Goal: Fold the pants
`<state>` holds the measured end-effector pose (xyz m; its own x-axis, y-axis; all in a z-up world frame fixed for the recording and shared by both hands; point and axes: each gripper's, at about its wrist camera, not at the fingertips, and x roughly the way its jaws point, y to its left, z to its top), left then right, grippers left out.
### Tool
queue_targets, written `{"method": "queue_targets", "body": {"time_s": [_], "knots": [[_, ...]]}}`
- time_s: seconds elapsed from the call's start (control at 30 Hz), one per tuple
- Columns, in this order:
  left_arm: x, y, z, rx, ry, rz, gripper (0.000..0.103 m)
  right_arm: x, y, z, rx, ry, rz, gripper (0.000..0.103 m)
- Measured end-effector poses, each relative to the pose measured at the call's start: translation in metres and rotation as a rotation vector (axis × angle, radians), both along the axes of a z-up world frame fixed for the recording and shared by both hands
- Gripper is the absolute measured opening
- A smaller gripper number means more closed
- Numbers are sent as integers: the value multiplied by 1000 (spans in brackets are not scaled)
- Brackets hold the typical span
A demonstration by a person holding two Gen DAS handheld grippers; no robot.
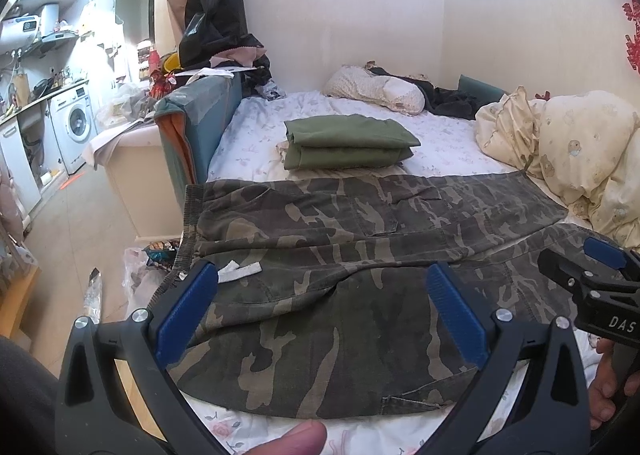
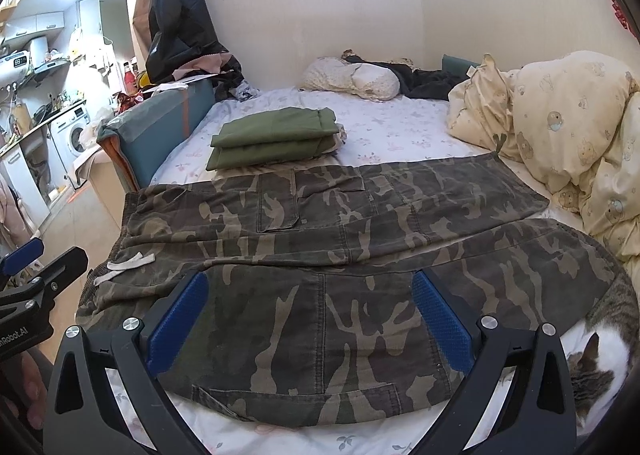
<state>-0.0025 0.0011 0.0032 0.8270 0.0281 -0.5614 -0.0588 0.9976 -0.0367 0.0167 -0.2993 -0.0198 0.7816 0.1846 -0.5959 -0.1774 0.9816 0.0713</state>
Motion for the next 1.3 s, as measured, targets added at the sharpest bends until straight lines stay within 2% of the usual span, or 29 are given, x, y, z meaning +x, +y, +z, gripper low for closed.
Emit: {"method": "queue_targets", "body": {"time_s": [0.17, 0.47, 0.57, 0.67, 0.83, 0.9, 0.97, 1.03, 1.07, 1.17, 1.3], "knots": [[0, 1, 0, 9, -8, 8, 103, 1, 1, -2, 0, 5, 0, 103], [2, -1, 4, -26, -14, 3, 103, 0, -1, -1, 9, 0, -1, 103], [6, -3, 4, -22, -2, 0, 103, -1, -4, 0, 15, 1, -5, 103], [20, 7, -3, -34, 66, 36, 103, -2, -10, 3, 39, 3, -15, 103], [48, 61, -21, -111, 210, 230, 103, -1, -22, 6, 74, 21, -29, 103], [53, 90, -26, -116, 248, 345, 103, -2, -29, 9, 108, 26, -37, 103], [54, 114, -33, -113, 277, 418, 103, -2, -35, 9, 144, 42, -38, 103], [53, 146, -42, -161, 318, 515, 102, 2, -42, 7, 219, 80, -8, 103], [48, 166, -47, -218, 318, 572, 101, 4, -45, 6, 247, 94, 2, 103], [39, 199, -62, -264, 335, 669, 101, 7, -52, 5, 283, 110, -9, 103], [32, 222, -93, -302, 415, 760, 101, 10, -57, -1, 323, 146, 6, 103]]}}
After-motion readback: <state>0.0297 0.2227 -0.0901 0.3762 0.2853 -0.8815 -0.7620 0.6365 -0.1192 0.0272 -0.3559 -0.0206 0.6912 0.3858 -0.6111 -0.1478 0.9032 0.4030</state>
